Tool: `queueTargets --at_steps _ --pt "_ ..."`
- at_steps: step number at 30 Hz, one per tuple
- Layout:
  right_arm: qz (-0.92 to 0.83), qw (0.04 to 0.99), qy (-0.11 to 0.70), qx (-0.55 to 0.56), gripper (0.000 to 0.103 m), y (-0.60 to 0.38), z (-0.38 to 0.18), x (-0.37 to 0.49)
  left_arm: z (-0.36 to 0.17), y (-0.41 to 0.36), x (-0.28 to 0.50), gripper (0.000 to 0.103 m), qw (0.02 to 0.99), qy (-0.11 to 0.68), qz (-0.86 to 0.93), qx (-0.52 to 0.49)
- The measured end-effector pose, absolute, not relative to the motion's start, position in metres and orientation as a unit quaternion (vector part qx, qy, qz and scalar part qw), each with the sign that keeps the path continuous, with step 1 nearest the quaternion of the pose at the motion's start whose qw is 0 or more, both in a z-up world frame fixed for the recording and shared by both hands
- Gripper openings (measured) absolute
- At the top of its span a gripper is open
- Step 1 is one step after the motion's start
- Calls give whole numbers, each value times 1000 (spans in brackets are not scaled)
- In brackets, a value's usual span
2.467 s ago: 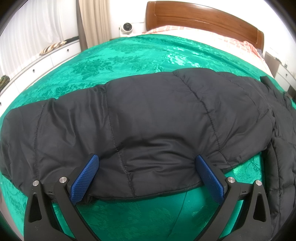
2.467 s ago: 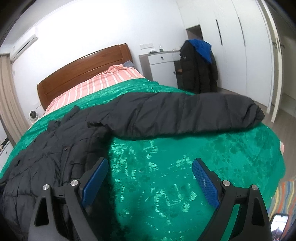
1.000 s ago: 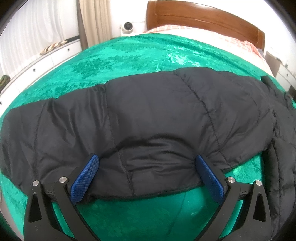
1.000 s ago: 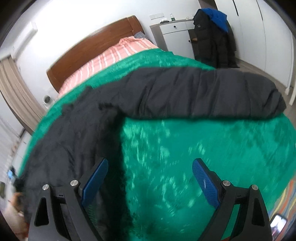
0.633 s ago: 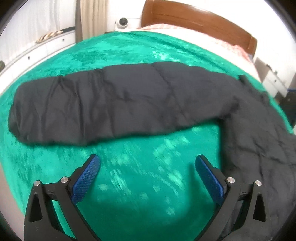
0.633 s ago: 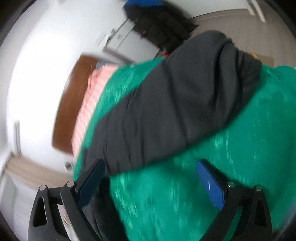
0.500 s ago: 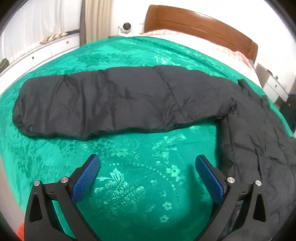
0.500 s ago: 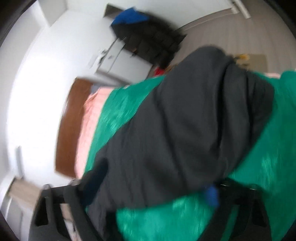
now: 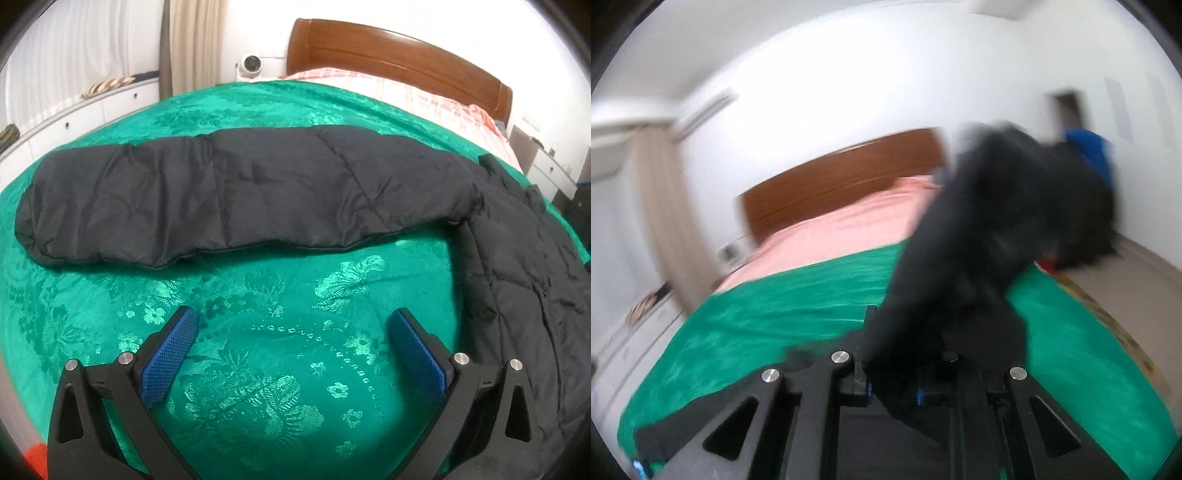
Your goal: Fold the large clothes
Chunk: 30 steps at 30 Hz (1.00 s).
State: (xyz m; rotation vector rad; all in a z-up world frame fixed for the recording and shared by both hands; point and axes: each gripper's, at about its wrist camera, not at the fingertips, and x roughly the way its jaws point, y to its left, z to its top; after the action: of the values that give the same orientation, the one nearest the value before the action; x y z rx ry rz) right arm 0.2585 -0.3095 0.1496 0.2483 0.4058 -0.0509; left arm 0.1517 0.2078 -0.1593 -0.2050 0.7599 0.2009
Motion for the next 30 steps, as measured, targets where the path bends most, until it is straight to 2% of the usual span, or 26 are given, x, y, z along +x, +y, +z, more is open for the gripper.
queueTargets --at_steps 4,5,6,7,8,11,14,18,22,26,30 --pt "52 965 237 95 19 -191 127 325 -160 207 151 103 920 366 97 -98" --pt "76 956 265 98 31 -157 105 343 -160 207 151 103 920 366 97 -98" --pt "94 946 291 104 60 -138 87 351 -161 207 151 103 921 365 97 -98" --pt "115 932 324 115 71 -114 63 359 -161 207 150 103 921 365 96 -98" --pt "130 922 342 126 73 -99 46 361 -161 207 150 103 921 364 96 -99" --pt "169 891 400 134 73 -59 -10 346 -161 206 150 103 922 363 97 -98" --pt "211 873 423 119 73 -45 -36 306 -162 205 150 103 922 363 99 -95" --pt "248 869 418 92 74 -64 -39 237 -161 202 149 103 921 364 102 -91" --pt "226 896 380 30 75 -107 -31 174 -161 199 148 103 921 364 105 -90" --pt "167 923 347 19 84 -150 -28 129 -161 197 148 103 921 363 108 -88" --pt "116 934 339 -6 84 -165 -39 99 -161 195 147 103 922 361 112 -86"
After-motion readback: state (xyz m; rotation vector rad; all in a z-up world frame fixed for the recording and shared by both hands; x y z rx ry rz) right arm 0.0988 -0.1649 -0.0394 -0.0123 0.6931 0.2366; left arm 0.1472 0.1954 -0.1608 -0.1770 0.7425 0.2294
